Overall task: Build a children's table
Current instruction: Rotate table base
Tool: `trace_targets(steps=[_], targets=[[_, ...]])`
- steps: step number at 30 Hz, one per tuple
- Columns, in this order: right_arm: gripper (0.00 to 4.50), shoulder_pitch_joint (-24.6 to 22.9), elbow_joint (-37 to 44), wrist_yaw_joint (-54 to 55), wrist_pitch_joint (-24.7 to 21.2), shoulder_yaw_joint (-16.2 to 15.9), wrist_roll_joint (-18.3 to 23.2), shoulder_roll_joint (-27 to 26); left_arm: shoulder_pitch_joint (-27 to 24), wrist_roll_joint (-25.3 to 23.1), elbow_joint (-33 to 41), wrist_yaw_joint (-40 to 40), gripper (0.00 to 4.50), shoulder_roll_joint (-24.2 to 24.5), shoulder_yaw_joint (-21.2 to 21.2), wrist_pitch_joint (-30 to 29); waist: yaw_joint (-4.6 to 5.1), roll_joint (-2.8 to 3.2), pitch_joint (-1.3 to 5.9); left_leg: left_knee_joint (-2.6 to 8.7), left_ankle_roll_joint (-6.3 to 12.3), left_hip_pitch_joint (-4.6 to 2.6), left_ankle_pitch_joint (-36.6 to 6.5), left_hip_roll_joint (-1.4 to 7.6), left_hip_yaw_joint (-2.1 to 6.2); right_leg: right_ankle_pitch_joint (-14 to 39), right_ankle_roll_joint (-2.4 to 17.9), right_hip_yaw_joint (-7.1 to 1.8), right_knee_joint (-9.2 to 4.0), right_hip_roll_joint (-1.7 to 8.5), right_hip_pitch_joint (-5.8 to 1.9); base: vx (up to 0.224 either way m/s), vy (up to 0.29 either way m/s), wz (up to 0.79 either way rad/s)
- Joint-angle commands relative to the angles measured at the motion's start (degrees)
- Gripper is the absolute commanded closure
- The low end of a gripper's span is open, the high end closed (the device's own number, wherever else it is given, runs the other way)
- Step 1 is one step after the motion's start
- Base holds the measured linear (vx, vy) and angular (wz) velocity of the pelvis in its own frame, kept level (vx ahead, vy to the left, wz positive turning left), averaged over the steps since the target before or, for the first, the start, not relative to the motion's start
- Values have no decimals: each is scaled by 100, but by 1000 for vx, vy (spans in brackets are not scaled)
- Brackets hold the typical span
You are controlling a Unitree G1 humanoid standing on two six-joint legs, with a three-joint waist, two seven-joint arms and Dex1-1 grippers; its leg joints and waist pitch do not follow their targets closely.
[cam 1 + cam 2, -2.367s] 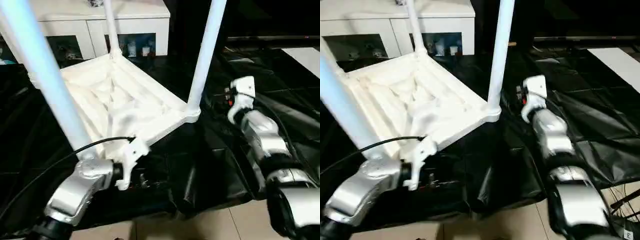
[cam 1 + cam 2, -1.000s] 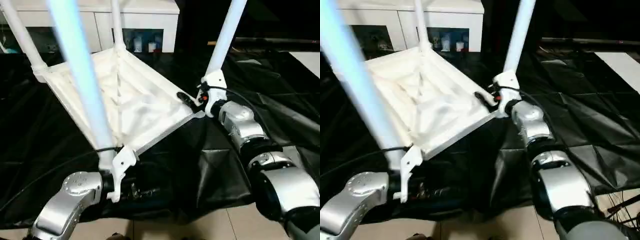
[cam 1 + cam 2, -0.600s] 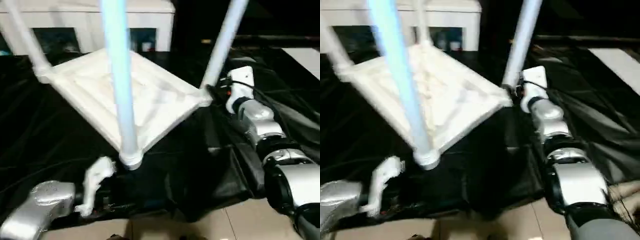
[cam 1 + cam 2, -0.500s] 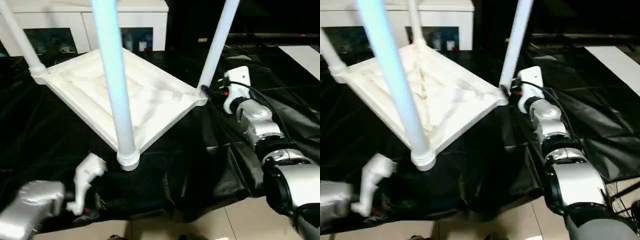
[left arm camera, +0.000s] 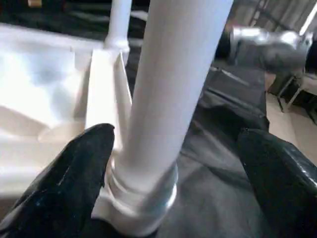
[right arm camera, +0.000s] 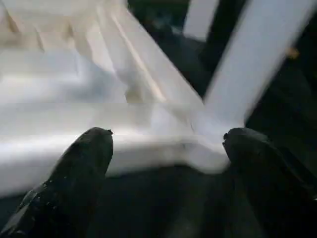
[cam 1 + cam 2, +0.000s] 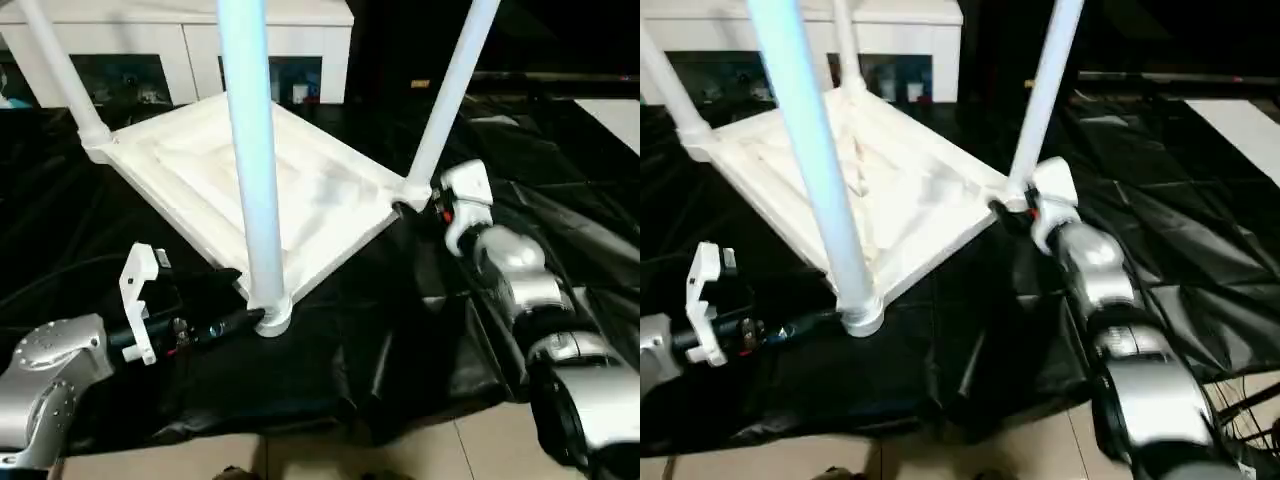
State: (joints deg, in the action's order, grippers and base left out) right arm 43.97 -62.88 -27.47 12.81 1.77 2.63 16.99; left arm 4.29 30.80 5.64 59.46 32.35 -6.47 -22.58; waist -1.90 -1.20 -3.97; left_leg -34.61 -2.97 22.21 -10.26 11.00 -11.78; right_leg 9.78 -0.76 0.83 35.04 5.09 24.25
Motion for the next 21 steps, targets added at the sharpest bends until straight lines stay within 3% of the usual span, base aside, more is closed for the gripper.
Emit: trace_targets(steps=[1,6,11,16,21], targets=[[46,-111,168,118,-220,-15,-43,53,116,27,-67,-20,4,-28,-31,97,3,70,430,417,93,-153,-1408,140,41,840,1478,-102,-319,119,-261,0,0,0],[46,-390,215,438,-721,-89,-95,-93,519,8,-179,-72,4,-312,181,144,2,74,436,423,-1,-164,-1466,144,47,985,1432,-104,-321,120,-257,0,0,0],[46,-450,214,535,-745,-217,-211,-289,837,188,-34,-36,4,-659,465,-5,10,81,462,404,21,-155,-1349,145,45,708,1513,-100,-294,131,-269,0,0,0],[46,-424,226,582,-866,-289,-319,-483,1115,2,-50,-29,4,-955,908,90,-12,78,477,385,159,-159,-1052,149,34,354,1582,-95,-263,120,-283,0,0,0],[46,-328,120,686,-924,-406,-401,-674,1396,-170,-210,-27,4,-1271,1232,171,-17,59,475,390,115,-163,-1151,149,42,553,1533,-94,-282,139,-294,0,0,0]])
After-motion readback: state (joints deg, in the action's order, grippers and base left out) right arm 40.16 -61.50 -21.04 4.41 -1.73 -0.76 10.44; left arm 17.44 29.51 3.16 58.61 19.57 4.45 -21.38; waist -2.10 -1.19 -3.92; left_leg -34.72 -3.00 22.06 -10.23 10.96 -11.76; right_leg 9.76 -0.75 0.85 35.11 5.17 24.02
